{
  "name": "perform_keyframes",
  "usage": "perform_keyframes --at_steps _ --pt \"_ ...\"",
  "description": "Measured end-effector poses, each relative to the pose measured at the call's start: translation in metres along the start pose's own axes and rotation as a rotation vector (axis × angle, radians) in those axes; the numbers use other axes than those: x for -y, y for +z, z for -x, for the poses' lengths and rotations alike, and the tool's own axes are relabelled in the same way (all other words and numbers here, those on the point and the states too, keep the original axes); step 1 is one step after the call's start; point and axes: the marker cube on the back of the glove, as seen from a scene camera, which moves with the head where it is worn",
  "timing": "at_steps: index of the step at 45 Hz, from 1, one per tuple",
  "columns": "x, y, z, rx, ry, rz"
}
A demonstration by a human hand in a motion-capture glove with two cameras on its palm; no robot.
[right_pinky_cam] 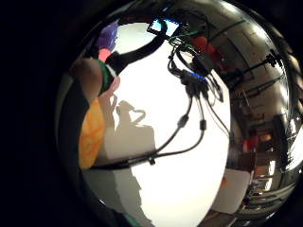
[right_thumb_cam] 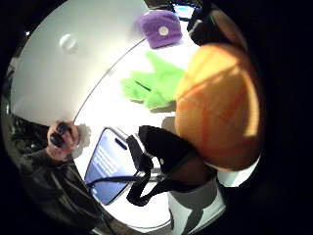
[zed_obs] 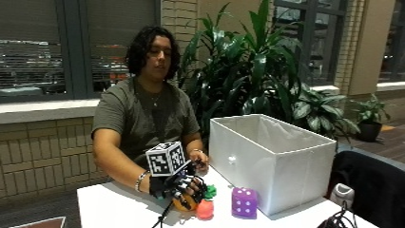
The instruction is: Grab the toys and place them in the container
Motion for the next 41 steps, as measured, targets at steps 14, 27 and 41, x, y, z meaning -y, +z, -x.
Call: perform_keyframes --at_steps 14,27,41 --pt "-0.003 -0.043 0.004 0.107 -0.057 -0.383" --pt "0.028 -0.232 0.094 0.313 -0.464 -0.554" --pt "0.167 -0.324 0.248 0.119 -0.480 -0.490"
